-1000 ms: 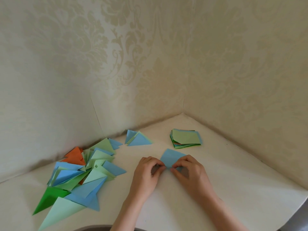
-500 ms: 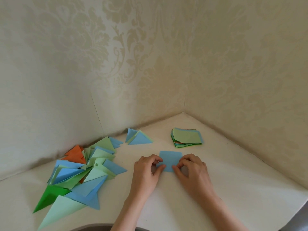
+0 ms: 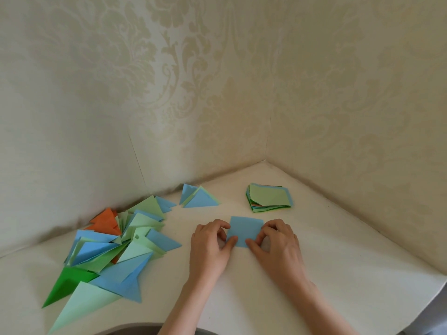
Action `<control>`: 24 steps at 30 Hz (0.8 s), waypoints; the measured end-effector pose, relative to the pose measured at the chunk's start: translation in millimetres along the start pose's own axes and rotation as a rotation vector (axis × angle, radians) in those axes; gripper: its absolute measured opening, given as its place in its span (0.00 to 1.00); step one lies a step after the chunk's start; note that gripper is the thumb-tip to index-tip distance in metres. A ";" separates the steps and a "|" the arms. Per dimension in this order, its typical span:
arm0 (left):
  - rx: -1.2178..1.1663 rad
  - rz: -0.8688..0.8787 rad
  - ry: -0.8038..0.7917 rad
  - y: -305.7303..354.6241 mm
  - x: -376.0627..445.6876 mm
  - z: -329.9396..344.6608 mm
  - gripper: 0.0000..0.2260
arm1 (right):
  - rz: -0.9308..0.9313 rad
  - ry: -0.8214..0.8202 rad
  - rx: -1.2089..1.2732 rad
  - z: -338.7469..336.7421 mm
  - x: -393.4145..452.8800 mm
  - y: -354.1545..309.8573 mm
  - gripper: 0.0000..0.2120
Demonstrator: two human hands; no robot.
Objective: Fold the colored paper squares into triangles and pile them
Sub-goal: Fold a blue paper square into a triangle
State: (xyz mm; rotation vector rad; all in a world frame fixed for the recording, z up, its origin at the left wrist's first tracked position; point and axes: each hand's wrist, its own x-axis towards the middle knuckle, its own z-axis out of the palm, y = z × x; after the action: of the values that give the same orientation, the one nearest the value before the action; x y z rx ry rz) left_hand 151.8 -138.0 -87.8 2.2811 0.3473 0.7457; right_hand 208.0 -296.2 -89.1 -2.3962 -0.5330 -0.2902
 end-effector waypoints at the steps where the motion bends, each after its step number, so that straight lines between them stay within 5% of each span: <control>1: -0.010 -0.007 -0.001 -0.5 0.1 0.0 0.11 | 0.005 -0.001 0.017 -0.8 0.5 -0.4 0.11; 6: -0.037 -0.019 -0.001 -3.0 1.4 -1.4 0.12 | 0.014 0.000 0.080 -2.8 1.2 -1.2 0.08; 12: 0.010 -0.001 -0.040 -5.7 1.0 -3.9 0.10 | 0.000 -0.033 0.115 -3.2 0.6 1.4 0.16; 24: 0.212 0.303 -0.052 11.7 -11.9 4.5 0.08 | 0.099 -0.046 0.327 -14.6 0.5 -4.1 0.19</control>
State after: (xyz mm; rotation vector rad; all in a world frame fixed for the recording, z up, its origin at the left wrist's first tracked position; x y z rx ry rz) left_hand 145.5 -154.0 -87.3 2.5835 0.0565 0.8305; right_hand 205.6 -302.6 -75.6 -2.1071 -0.4427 -0.0953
